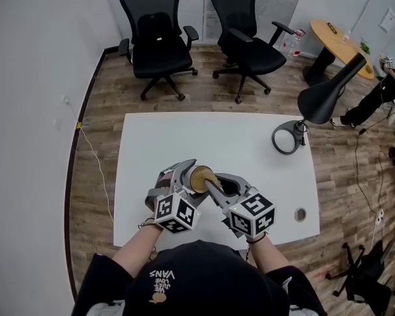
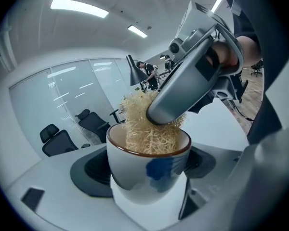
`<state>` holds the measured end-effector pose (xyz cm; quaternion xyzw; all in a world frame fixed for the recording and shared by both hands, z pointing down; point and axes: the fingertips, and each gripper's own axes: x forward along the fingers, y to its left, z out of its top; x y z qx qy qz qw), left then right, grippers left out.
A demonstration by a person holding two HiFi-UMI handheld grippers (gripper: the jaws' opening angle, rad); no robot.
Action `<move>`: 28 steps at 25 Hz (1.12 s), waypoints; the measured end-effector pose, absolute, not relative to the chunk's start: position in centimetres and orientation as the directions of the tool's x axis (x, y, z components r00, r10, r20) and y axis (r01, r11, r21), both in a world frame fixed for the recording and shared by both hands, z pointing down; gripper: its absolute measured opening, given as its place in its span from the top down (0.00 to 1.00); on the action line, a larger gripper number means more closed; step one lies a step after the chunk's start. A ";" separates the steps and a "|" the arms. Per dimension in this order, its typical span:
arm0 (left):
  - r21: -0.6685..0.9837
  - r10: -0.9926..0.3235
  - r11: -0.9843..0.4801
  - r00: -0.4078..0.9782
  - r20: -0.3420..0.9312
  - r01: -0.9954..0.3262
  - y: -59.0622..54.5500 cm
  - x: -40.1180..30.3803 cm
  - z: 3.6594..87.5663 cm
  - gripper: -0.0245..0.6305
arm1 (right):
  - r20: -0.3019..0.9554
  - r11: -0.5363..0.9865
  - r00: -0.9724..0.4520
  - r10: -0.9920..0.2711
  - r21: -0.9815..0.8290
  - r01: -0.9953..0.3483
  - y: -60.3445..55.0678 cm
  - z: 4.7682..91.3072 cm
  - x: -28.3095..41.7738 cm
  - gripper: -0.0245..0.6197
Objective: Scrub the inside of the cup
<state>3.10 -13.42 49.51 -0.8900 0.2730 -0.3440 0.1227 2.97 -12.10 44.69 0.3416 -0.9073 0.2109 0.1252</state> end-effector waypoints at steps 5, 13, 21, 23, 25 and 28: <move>-0.376 -0.556 -0.831 0.616 0.558 -0.410 -13.5 3.0 50.3 0.33 | 0.345 0.709 -0.782 -0.518 -0.338 -0.619 -11.3 44.3 1.2 0.84; -0.367 -0.549 -0.836 0.629 0.550 -0.408 -13.0 3.1 50.1 0.33 | 0.345 0.622 -0.705 -0.619 -0.332 -0.709 -13.5 44.0 3.5 0.84; -0.263 -0.573 -0.813 0.635 0.518 -0.520 -15.2 2.5 51.2 0.33 | 0.207 0.538 -0.683 -0.701 -0.475 -0.696 -13.0 43.6 5.7 0.84; -0.218 -0.578 -0.805 0.648 0.495 -0.551 -15.7 2.4 51.4 0.33 | 0.157 0.504 -0.657 -0.738 -0.518 -0.691 -13.2 43.3 6.5 0.84; -0.159 -0.579 -0.799 0.671 0.463 -0.579 -16.3 2.3 51.4 0.33 | 0.130 0.478 -0.629 -0.766 -0.540 -0.693 -13.4 43.0 7.4 0.84; -0.093 -0.574 -0.797 0.699 0.426 -0.597 -16.9 2.4 51.7 0.33 | 0.119 0.444 -0.589 -0.799 -0.543 -0.712 -13.7 43.0 8.8 0.84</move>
